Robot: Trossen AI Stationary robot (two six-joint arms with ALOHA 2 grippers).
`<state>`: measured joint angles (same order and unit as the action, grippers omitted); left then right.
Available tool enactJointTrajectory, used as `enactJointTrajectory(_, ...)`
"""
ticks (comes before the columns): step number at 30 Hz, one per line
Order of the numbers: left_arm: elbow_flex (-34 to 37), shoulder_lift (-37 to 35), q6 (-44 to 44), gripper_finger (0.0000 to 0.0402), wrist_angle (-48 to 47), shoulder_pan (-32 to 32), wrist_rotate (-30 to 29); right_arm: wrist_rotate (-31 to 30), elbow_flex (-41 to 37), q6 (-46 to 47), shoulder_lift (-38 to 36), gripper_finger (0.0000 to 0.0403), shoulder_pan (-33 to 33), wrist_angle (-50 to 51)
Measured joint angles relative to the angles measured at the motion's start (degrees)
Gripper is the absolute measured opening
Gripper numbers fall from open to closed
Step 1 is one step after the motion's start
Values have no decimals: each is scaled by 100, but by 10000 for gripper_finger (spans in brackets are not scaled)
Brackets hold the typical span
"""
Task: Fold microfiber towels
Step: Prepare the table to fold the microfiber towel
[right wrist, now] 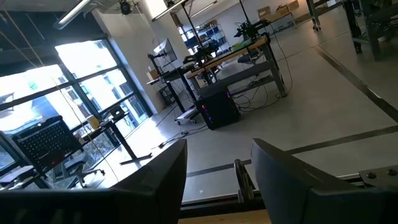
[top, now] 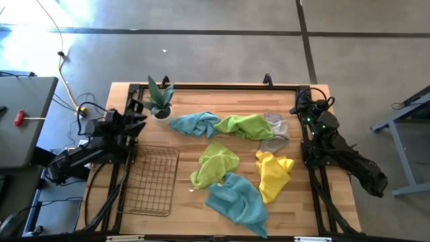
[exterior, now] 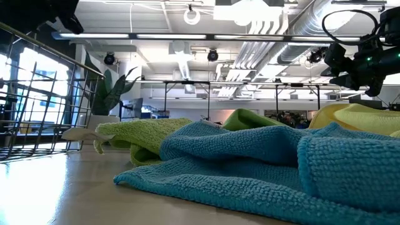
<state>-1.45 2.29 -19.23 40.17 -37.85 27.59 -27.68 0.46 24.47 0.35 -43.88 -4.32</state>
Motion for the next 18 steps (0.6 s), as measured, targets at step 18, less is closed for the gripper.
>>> enactJointTrajectory(18,-1521,3451,1428,101,-502,896,-753,0,1,0,1,171,0,0)
